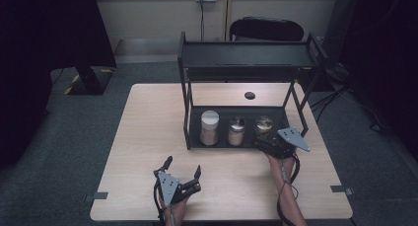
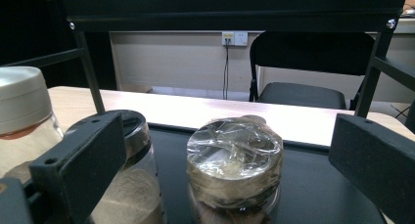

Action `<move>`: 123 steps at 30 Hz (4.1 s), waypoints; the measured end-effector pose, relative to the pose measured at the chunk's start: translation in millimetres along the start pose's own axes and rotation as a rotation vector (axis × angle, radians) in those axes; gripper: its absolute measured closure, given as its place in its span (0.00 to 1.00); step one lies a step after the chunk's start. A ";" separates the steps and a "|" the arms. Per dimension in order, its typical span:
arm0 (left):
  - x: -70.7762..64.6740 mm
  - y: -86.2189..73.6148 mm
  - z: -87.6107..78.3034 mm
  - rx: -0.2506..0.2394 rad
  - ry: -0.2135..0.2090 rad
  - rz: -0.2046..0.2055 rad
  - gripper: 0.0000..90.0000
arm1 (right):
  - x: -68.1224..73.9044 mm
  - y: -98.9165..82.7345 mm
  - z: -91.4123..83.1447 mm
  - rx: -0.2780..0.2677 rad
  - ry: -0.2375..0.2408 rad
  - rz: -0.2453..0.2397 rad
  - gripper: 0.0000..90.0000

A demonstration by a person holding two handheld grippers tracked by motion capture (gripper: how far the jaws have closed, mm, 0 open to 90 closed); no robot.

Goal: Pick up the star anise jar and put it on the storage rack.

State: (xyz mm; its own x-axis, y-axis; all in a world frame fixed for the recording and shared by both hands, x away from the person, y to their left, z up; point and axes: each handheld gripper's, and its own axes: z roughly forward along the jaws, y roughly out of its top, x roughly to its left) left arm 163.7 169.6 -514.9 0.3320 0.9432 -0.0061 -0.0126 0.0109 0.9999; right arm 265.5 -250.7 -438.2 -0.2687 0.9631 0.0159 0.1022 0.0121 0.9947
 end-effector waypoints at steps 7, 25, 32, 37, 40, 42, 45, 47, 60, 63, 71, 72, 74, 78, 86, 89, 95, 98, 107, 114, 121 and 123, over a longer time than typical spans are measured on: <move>0.0 0.0 0.0 0.000 0.000 0.000 0.02 | 3.1 0.6 -4.9 0.000 0.012 0.002 0.00; 0.3 0.1 -0.1 0.001 -0.001 0.002 0.02 | 10.8 -1.1 -31.0 -0.037 0.016 0.016 0.00; 0.1 0.0 0.0 0.000 -0.001 0.000 0.02 | 13.7 -4.0 -38.0 -0.042 0.012 0.022 0.00; 0.3 0.1 0.0 0.000 -0.001 0.001 0.02 | 13.8 -5.6 -43.2 -0.045 0.019 0.022 0.00; 0.4 0.1 0.0 0.000 -0.001 0.002 0.02 | 14.5 -7.1 -47.0 -0.048 0.016 0.025 0.00; 0.4 0.0 0.0 0.000 -0.001 0.002 0.02 | 15.3 -7.5 -49.8 -0.050 0.011 0.024 0.00; 0.3 0.0 0.0 0.000 -0.001 0.001 0.02 | 16.4 -8.7 -53.1 -0.054 -0.003 0.026 0.00; 0.4 0.0 0.0 0.000 -0.001 0.001 0.02 | 15.8 -9.9 -54.6 -0.051 -0.006 0.027 0.00; 0.3 0.0 -0.1 0.000 -0.001 0.002 0.02 | 21.5 -17.9 -68.5 -0.058 -0.023 0.015 0.00; 0.3 0.0 -0.1 0.000 -0.001 0.002 0.02 | 22.6 -20.4 -72.3 -0.062 -0.025 0.009 0.00; 0.0 0.0 0.0 0.000 0.001 0.002 0.02 | 24.3 -26.1 -83.1 -0.066 -0.025 0.001 0.00; 0.0 0.0 0.0 0.000 0.001 0.002 0.02 | 24.7 -26.9 -84.3 -0.062 -0.025 0.002 0.00; 0.0 0.0 0.0 0.000 0.001 0.002 0.02 | 25.6 -29.3 -86.3 -0.060 -0.027 0.000 0.00; 0.0 0.0 0.0 0.000 0.001 0.002 0.02 | 28.1 -33.2 -89.8 -0.060 -0.028 0.001 0.00; -0.1 0.0 0.0 0.000 0.001 0.002 0.02 | 31.4 -40.8 -96.8 -0.050 -0.021 -0.001 0.00; -0.1 0.0 0.0 0.000 0.001 0.002 0.02 | 32.4 -43.6 -98.7 -0.050 -0.021 -0.001 0.00; -0.2 0.0 0.0 0.000 0.002 0.001 0.02 | 34.6 -52.9 -100.5 -0.052 -0.028 -0.009 0.00; -0.1 0.1 0.0 0.000 0.002 0.002 0.02 | 35.3 -56.9 -101.4 -0.049 -0.028 -0.008 0.00; -0.2 0.1 0.0 0.000 0.002 0.002 0.02 | 36.0 -62.5 -101.3 -0.045 -0.029 -0.010 0.00; -0.2 0.1 0.0 0.000 0.002 0.002 0.02 | 35.2 -66.7 -100.4 -0.033 -0.029 -0.012 0.00; -0.3 0.1 0.0 0.001 0.003 0.000 0.02 | 35.4 -70.0 -100.4 -0.039 -0.035 -0.005 0.00; -0.4 0.1 0.0 0.000 0.003 0.000 0.02 | 35.7 -70.8 -100.7 -0.043 -0.037 -0.002 0.00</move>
State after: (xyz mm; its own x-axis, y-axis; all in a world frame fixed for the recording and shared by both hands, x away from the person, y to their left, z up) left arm 163.5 169.3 -514.8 0.3293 0.9442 -0.0062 -0.0122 0.0108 0.9999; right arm 152.3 -244.3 -497.8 -0.2332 0.9724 0.0106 0.0601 0.0035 0.9982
